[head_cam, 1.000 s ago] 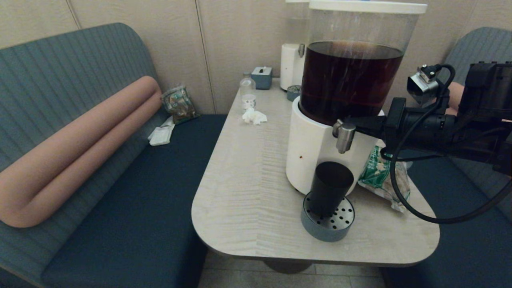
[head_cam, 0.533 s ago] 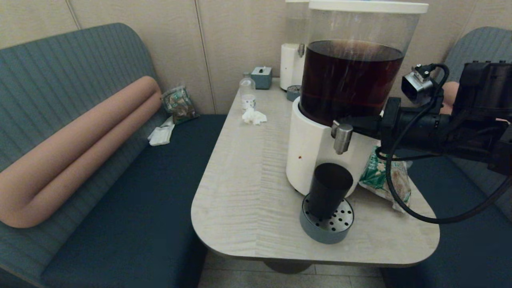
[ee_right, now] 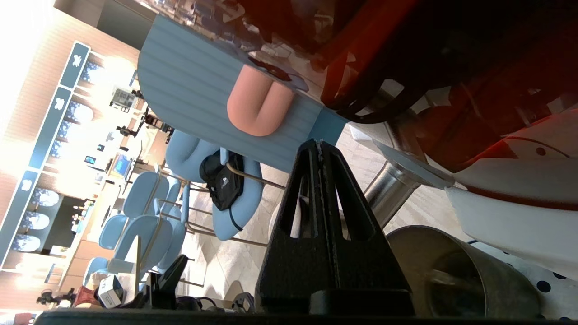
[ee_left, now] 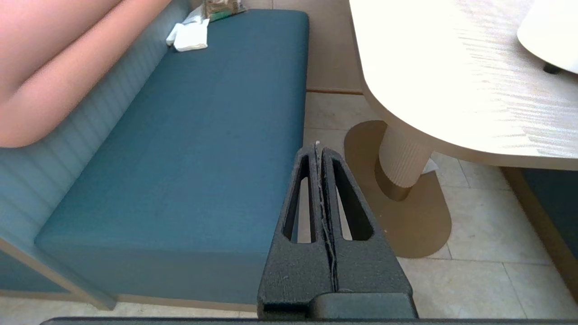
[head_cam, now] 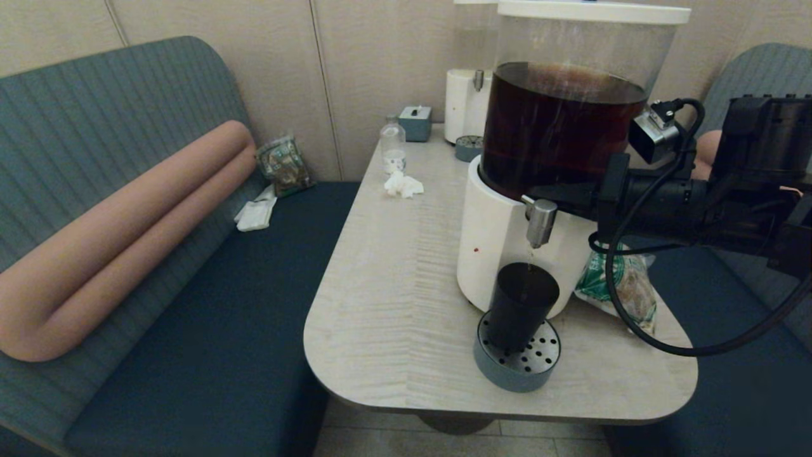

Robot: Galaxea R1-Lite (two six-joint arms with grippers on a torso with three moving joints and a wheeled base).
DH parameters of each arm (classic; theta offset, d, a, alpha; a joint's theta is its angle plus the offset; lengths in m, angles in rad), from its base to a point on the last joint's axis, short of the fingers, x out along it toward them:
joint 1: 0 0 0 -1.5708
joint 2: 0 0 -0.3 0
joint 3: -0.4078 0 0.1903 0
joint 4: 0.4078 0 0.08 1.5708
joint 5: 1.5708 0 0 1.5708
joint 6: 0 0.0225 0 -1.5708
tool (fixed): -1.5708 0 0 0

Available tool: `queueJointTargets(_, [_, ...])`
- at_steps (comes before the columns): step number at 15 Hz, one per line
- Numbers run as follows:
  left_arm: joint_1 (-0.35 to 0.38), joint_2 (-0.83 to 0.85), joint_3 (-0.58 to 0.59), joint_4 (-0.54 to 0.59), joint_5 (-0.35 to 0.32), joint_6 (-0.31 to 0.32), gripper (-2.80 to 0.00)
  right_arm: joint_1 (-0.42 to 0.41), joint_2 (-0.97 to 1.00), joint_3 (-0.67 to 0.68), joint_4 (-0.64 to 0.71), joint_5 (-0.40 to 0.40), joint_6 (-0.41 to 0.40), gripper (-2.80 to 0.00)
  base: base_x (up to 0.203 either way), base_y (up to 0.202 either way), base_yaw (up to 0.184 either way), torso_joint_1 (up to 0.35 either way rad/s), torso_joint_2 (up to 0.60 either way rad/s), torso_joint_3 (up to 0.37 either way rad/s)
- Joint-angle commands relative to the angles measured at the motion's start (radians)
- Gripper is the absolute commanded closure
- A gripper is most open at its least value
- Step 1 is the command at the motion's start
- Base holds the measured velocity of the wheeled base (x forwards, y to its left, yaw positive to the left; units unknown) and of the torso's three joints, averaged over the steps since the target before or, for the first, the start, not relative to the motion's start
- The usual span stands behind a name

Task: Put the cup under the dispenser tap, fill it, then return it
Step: Turn off the faucet

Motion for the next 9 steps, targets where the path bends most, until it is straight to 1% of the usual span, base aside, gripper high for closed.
queueJointTargets(1, [0.0,0.001,0.0,0.0,0.0,-0.001,0.0,-0.008,-0.011,0.003,-0.003,0.002,0.004,0.0,0.0,0.0,0.0,0.0,0.0,0.0])
queueJointTargets(6, [0.0,0.001,0.0,0.0,0.0,-0.001,0.0,-0.05,-0.049,0.011,-0.006,0.003,0.004,0.0,0.0,0.0,0.0,0.0,0.0,0.0])
queueJointTargets(9, [0.0,0.001,0.0,0.0,0.0,-0.001,0.0,-0.056,-0.075,0.011,0.0,0.005,0.005,0.0,0.0,0.0,0.0,0.0,0.0,0.0])
